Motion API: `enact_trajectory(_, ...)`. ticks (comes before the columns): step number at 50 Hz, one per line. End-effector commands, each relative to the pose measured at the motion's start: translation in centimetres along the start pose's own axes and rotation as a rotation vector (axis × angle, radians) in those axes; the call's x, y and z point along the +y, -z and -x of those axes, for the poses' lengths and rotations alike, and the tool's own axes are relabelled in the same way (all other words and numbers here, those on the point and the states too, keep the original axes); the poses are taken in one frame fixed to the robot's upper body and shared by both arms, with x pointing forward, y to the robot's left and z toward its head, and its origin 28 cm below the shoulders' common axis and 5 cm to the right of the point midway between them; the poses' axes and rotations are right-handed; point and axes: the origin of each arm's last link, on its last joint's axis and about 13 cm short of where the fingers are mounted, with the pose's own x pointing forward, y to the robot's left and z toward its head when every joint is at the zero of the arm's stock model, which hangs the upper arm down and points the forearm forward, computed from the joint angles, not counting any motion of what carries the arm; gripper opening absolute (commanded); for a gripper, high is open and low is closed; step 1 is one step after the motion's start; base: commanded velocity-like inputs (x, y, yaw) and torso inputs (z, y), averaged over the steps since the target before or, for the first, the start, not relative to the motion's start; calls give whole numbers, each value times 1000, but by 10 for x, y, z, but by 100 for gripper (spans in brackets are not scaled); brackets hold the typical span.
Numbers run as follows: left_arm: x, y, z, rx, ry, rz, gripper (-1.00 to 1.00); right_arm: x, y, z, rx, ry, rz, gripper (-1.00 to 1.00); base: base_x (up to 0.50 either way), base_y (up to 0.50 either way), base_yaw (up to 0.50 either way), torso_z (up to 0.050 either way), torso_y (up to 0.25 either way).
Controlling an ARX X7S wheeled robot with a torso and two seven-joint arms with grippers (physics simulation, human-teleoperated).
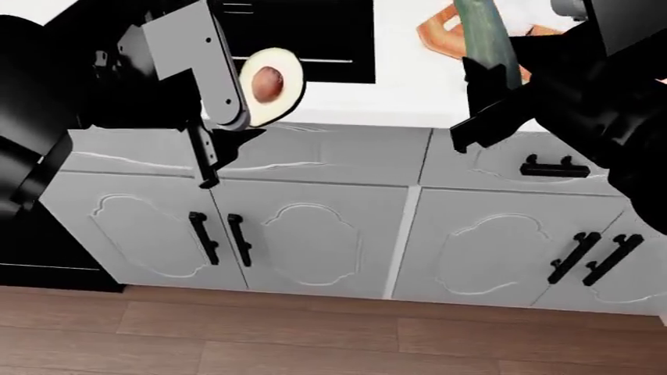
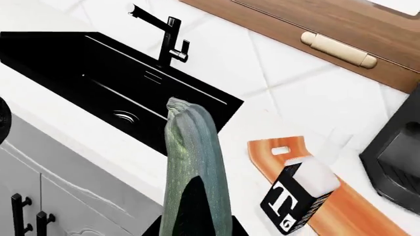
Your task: Pick up the fruits and vegetables and place them in the sink. Turn on the sink faucet to wash them. Then turn the sink off and put them in the tray.
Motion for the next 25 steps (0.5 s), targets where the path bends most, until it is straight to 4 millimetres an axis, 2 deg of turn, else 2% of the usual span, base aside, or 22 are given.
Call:
enact_trajectory(1, 4, -2, 0, -4, -20, 2, -100, -3, -2, 2, -21, 17, 7, -100, 31, -499, 0, 10, 0)
enact_trajectory(25, 15, -3, 6, 10, -54, 21, -100, -8, -6, 20, -40, 64, 12, -100, 31, -499, 0, 0, 0)
